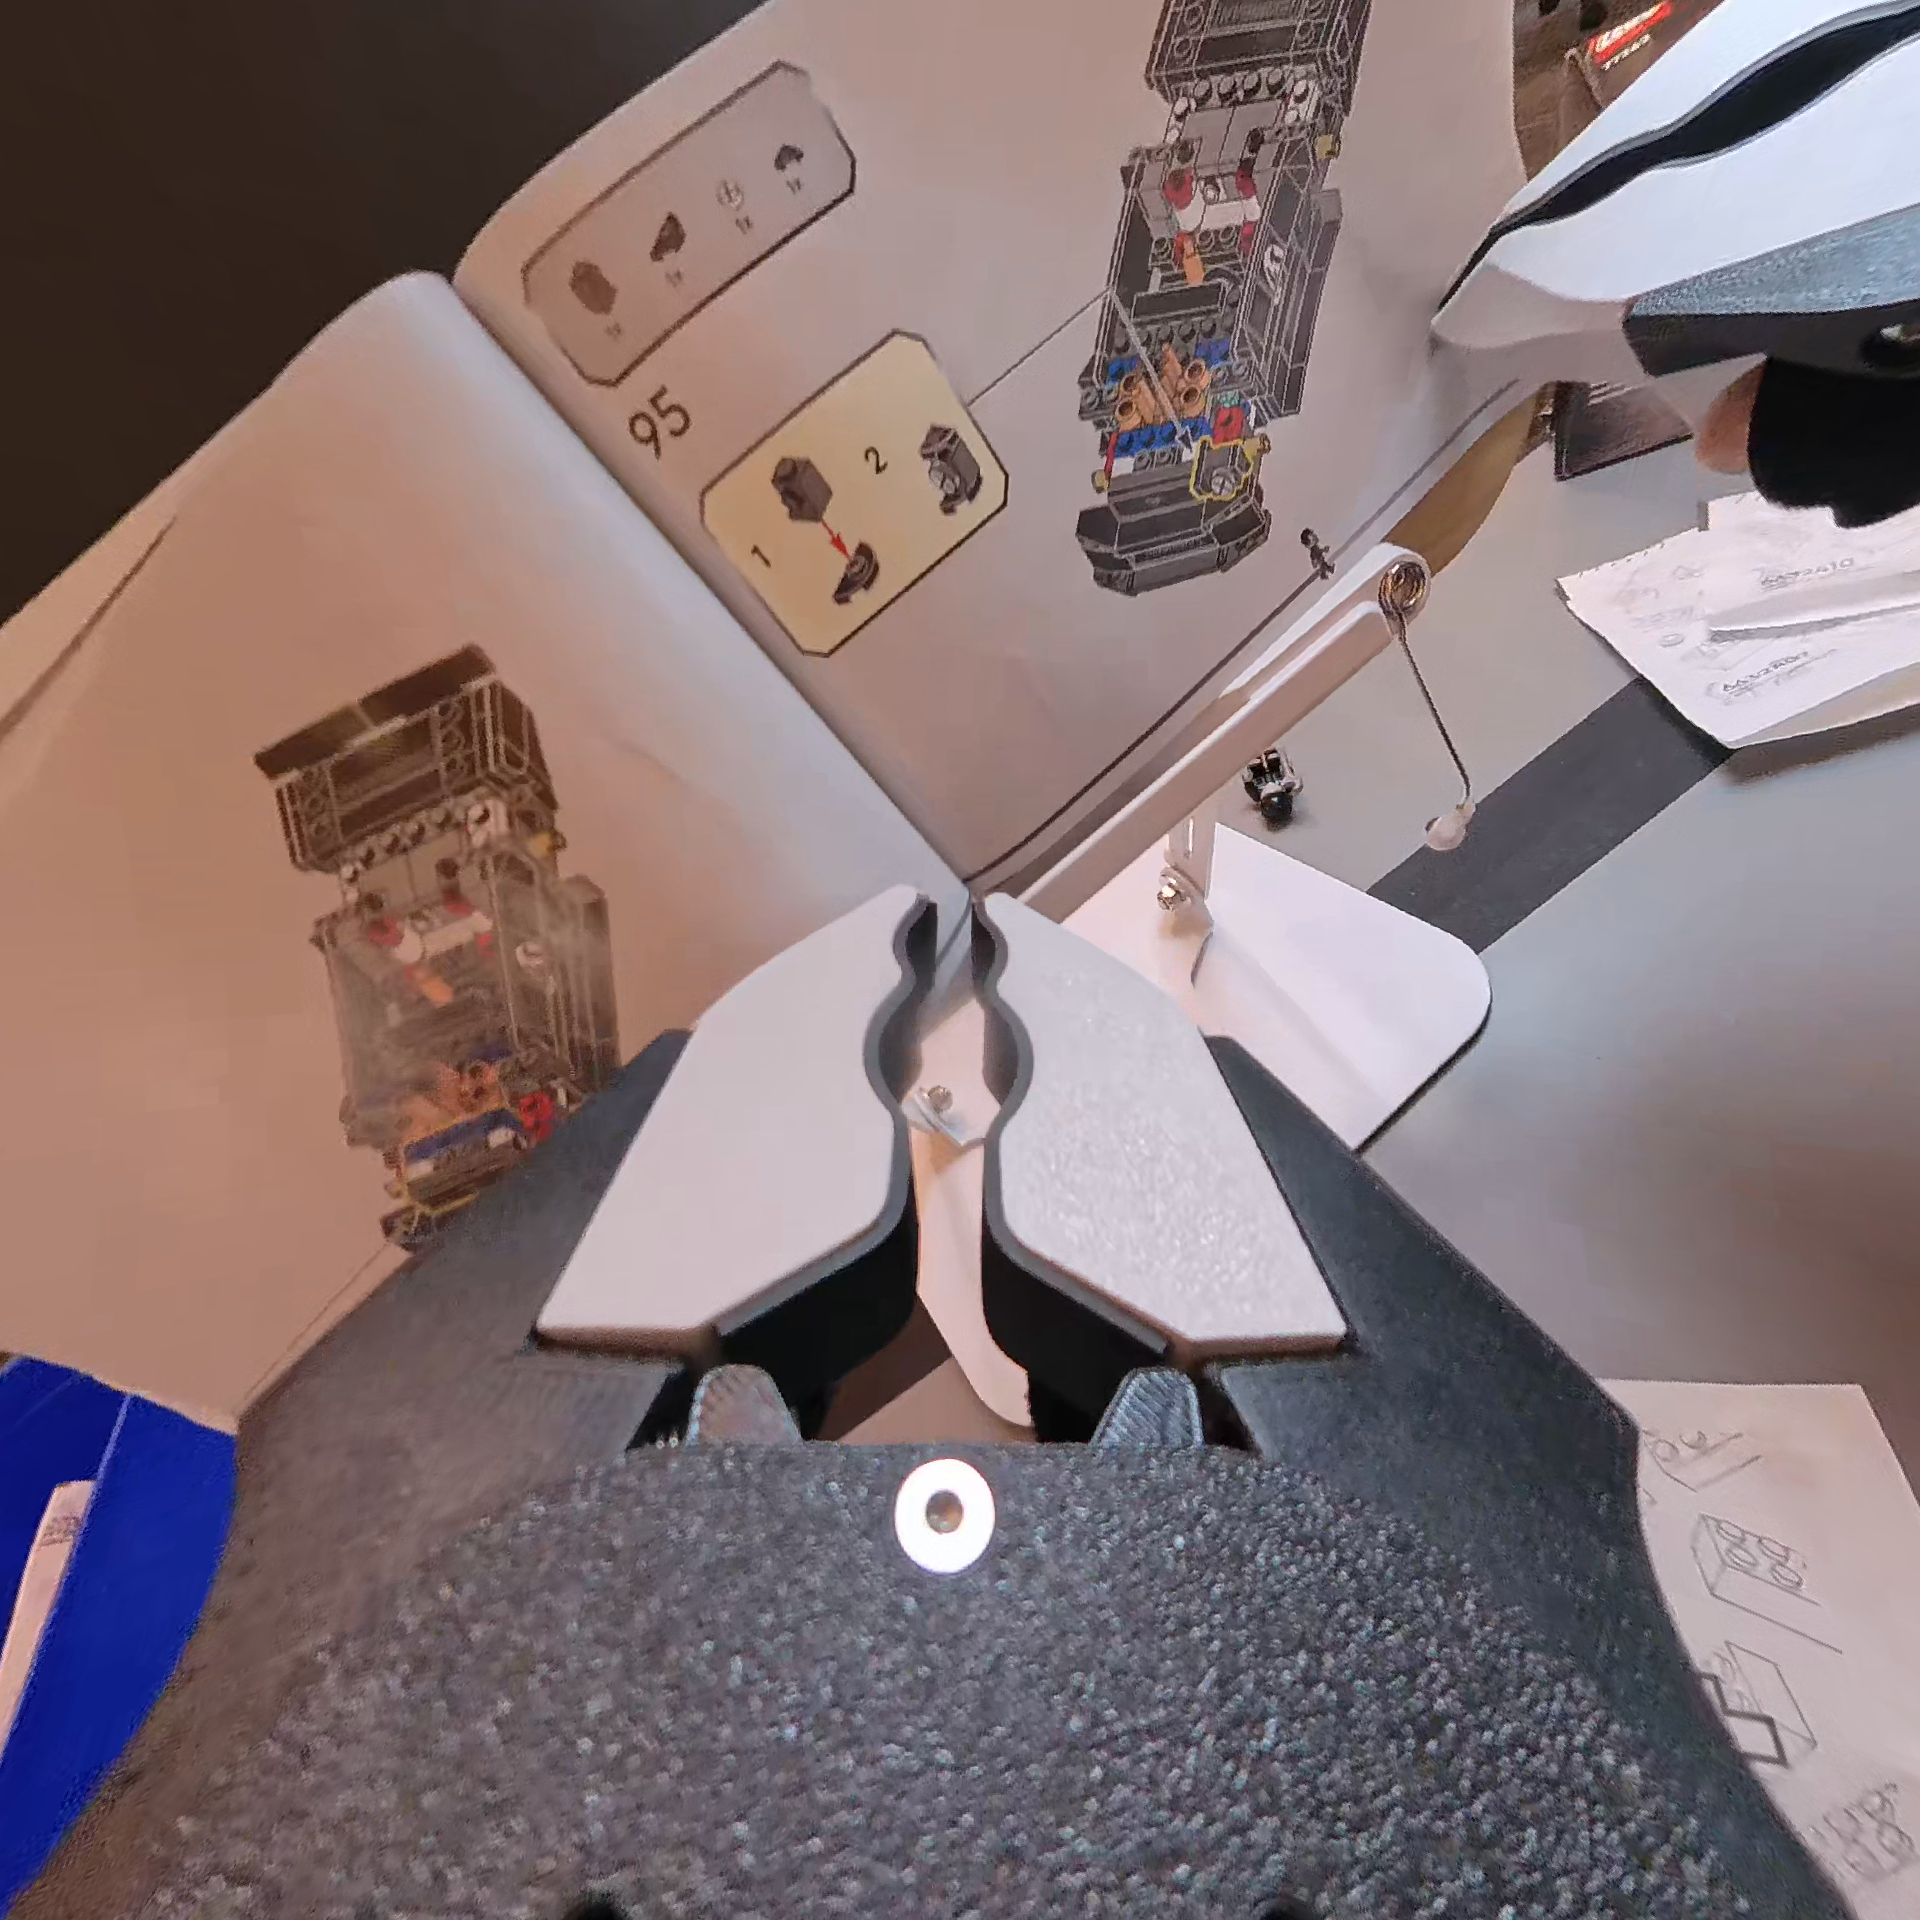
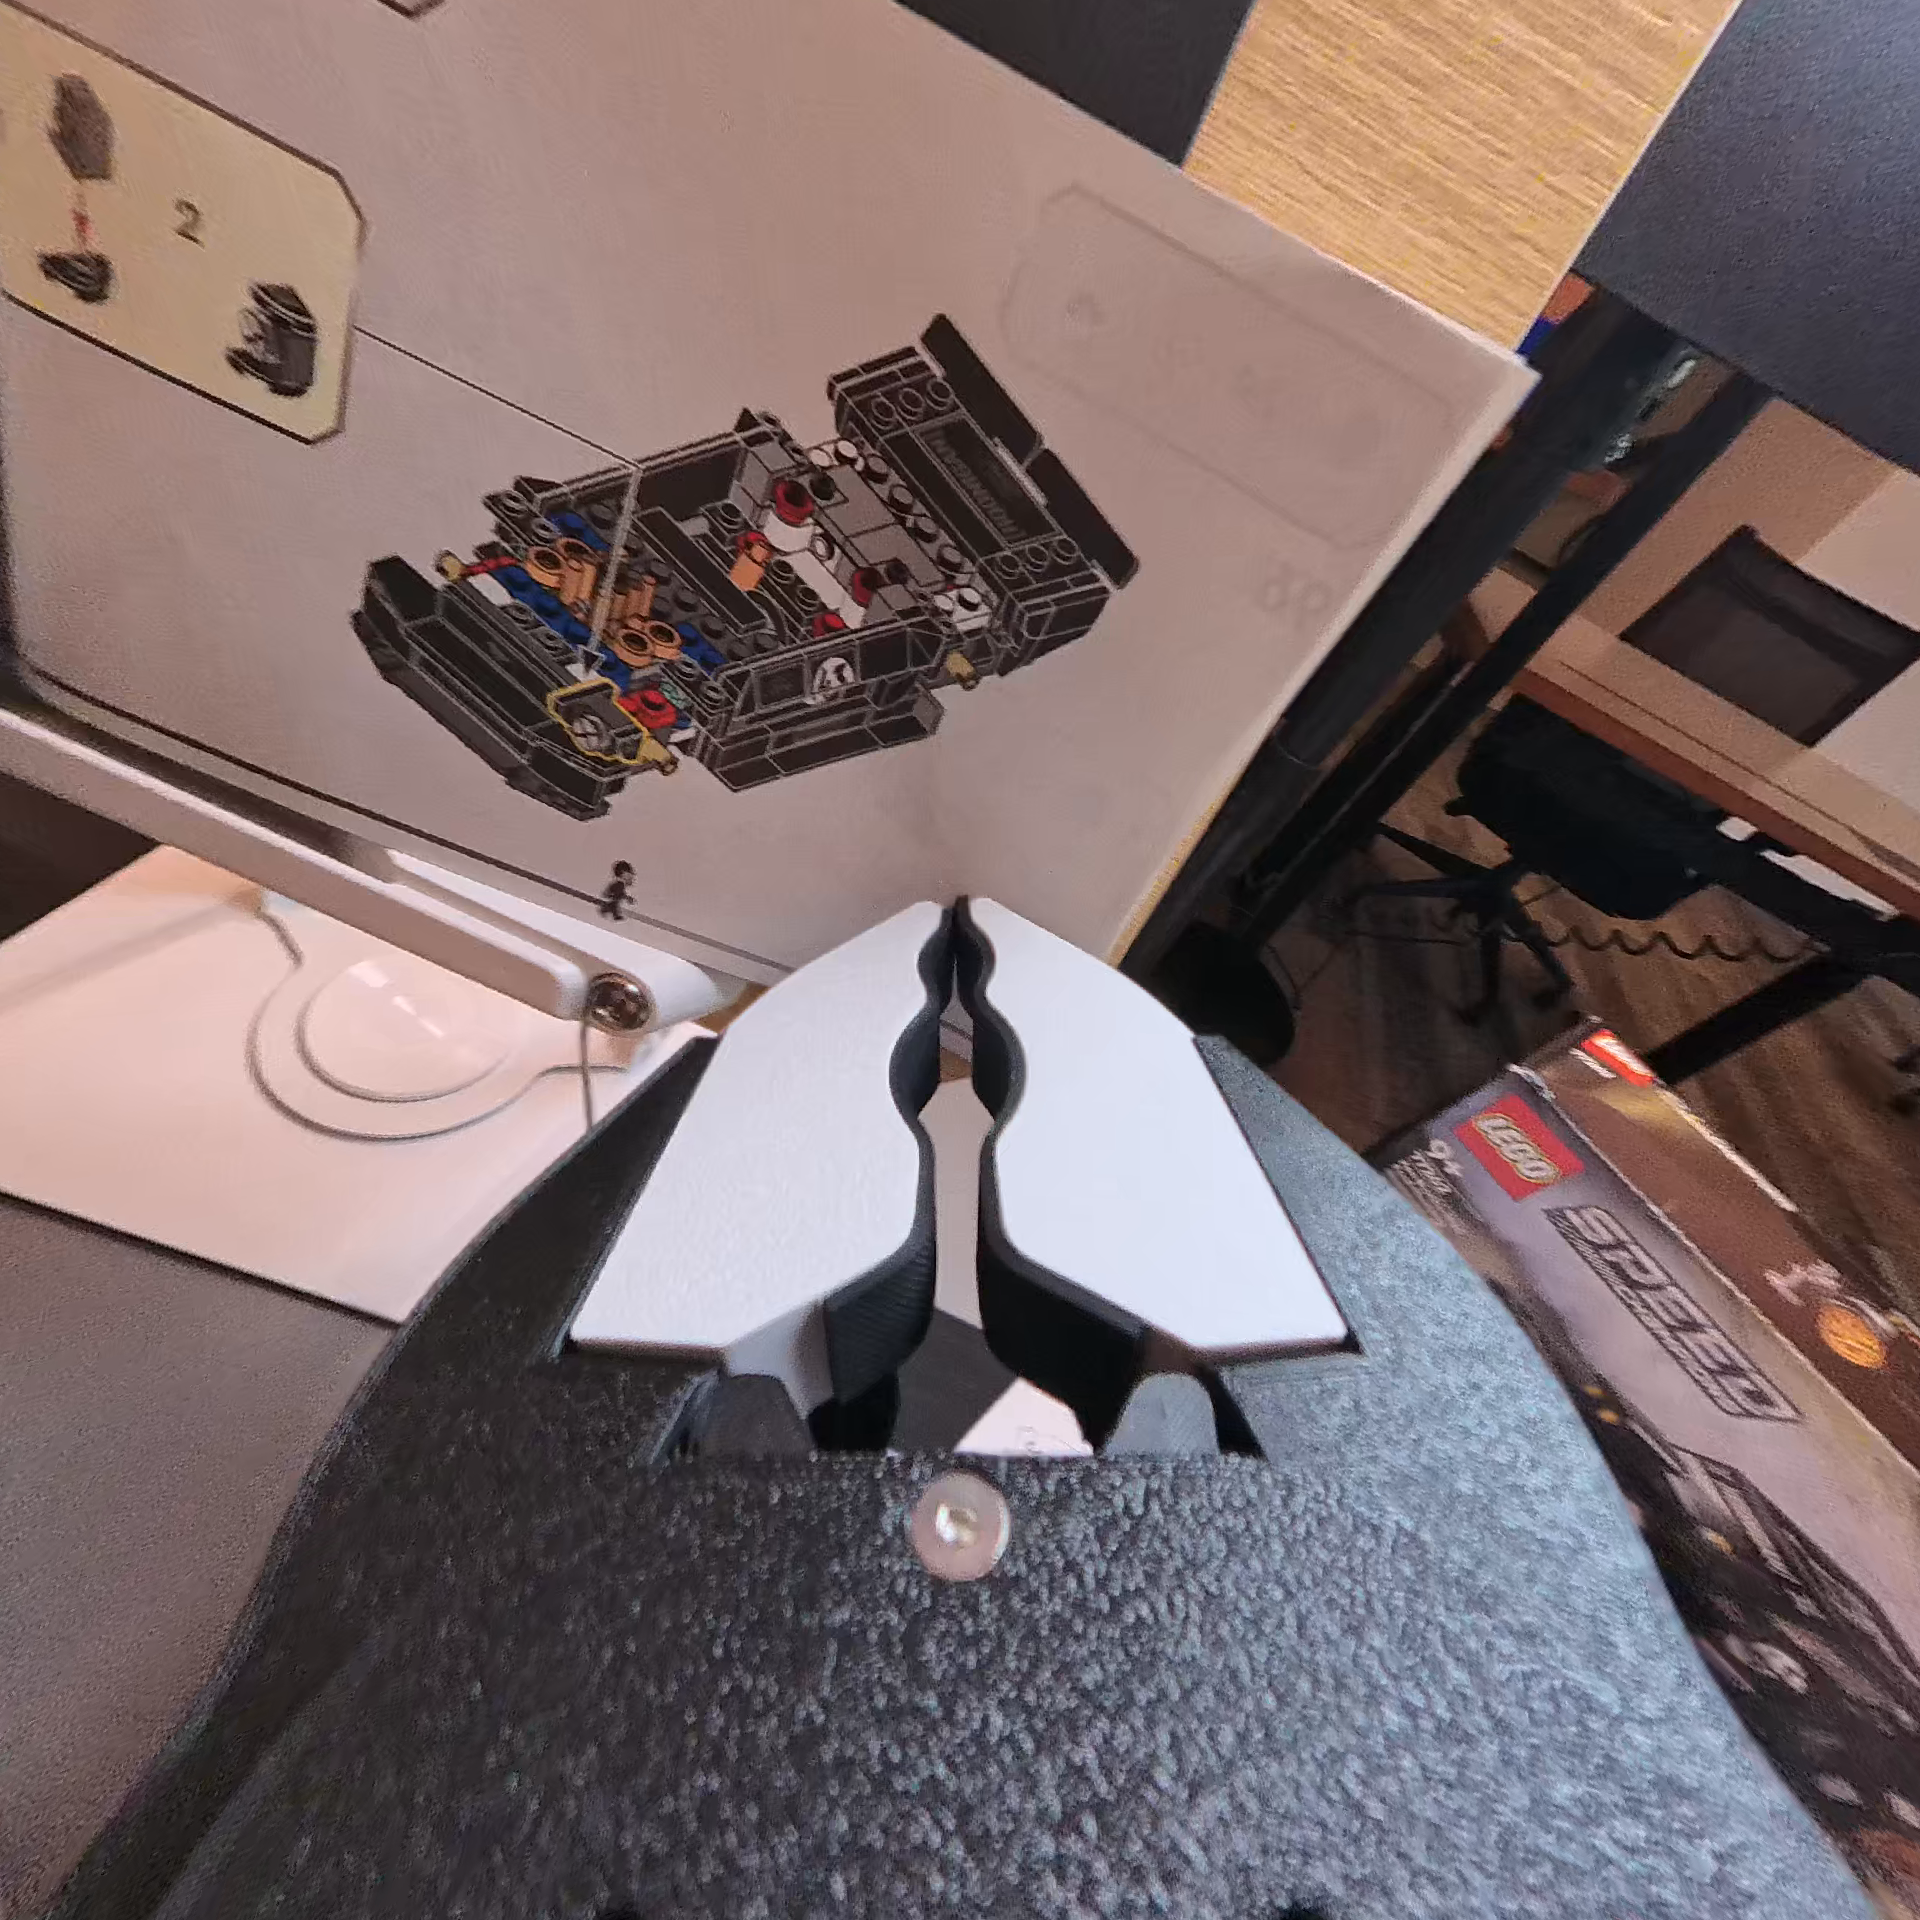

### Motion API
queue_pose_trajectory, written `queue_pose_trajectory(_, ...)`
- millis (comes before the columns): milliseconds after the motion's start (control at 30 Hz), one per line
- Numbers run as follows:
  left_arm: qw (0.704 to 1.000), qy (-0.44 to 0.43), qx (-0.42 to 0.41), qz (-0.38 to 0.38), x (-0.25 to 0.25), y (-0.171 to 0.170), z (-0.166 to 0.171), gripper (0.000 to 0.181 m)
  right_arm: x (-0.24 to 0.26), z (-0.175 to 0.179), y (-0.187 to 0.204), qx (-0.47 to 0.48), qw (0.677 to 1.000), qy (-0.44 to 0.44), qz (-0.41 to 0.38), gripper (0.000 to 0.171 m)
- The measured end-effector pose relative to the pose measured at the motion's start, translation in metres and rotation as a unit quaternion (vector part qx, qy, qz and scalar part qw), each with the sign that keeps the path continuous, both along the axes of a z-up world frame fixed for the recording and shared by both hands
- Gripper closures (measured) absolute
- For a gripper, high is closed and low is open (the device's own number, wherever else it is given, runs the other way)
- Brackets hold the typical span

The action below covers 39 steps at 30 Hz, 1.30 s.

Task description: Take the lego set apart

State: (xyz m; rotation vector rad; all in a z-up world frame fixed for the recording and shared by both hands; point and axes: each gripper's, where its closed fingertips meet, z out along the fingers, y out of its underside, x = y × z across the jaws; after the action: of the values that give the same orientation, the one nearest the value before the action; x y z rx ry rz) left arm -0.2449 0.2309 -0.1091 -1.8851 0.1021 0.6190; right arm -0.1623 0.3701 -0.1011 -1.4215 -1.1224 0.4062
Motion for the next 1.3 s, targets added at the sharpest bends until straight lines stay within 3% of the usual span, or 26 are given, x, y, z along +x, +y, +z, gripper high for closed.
queue_pose_trajectory(167, 1.000, -0.011, 0.006, -0.006, 0.000, -0.007, -0.003, 0.172, 0.001, 0.001, 0.003, -0.039, 0.999, 0.022, 0.018, 0.170)
queue_pose_trajectory(267, 1.000, -0.006, 0.004, -0.010, 0.000, -0.006, -0.004, 0.171, -0.002, 0.009, -0.002, -0.064, 0.996, 0.044, 0.043, 0.128)
queue_pose_trajectory(333, 1.000, -0.006, 0.003, -0.012, 0.000, -0.006, -0.004, 0.171, -0.002, 0.016, 0.001, -0.073, 0.995, 0.058, 0.045, 0.112)
queue_pose_trajectory(367, 1.000, -0.008, 0.003, -0.012, 0.000, -0.006, -0.004, 0.171, -0.001, 0.019, 0.005, -0.076, 0.995, 0.061, 0.036, 0.094)
queue_pose_trajectory(533, 1.000, -0.012, 0.004, -0.018, 0.000, -0.006, -0.005, 0.170, -0.004, 0.024, 0.014, -0.103, 0.992, 0.067, 0.043, 0.083)
queue_pose_trajectory(600, 1.000, -0.011, 0.004, -0.019, 0.000, -0.006, -0.005, 0.170, -0.010, 0.021, 0.014, -0.125, 0.988, 0.066, 0.064, 0.088)
queue_pose_trajectory(667, 1.000, -0.013, 0.004, -0.022, 0.001, -0.006, -0.004, 0.170, -0.015, 0.018, 0.013, -0.151, 0.982, 0.066, 0.087, 0.108)
queue_pose_trajectory(767, 1.000, -0.007, 0.002, -0.024, 0.002, -0.007, -0.003, 0.170, -0.011, 0.021, 0.017, -0.178, 0.975, 0.094, 0.098, 0.120)
queue_pose_trajectory(867, 1.000, -0.002, -0.001, -0.024, 0.000, -0.009, -0.003, 0.169, 0.002, 0.022, 0.025, -0.184, 0.970, 0.124, 0.097, 0.149)
queue_pose_trajectory(1000, 1.000, 0.003, -0.005, -0.014, -0.008, -0.012, -0.004, 0.169, 0.012, 0.021, 0.028, -0.182, 0.969, 0.130, 0.103, 0.168)
queue_pose_trajectory(1200, 1.000, 0.003, -0.001, 0.013, -0.033, -0.023, 0.001, 0.172, 0.022, 0.024, 0.041, -0.169, 0.972, 0.139, 0.079, 0.169)
queue_pose_trajectory(1300, 1.000, 0.011, -0.005, 0.003, -0.035, -0.022, 0.003, 0.174, 0.023, 0.020, 0.041, -0.167, 0.973, 0.133, 0.083, 0.159)
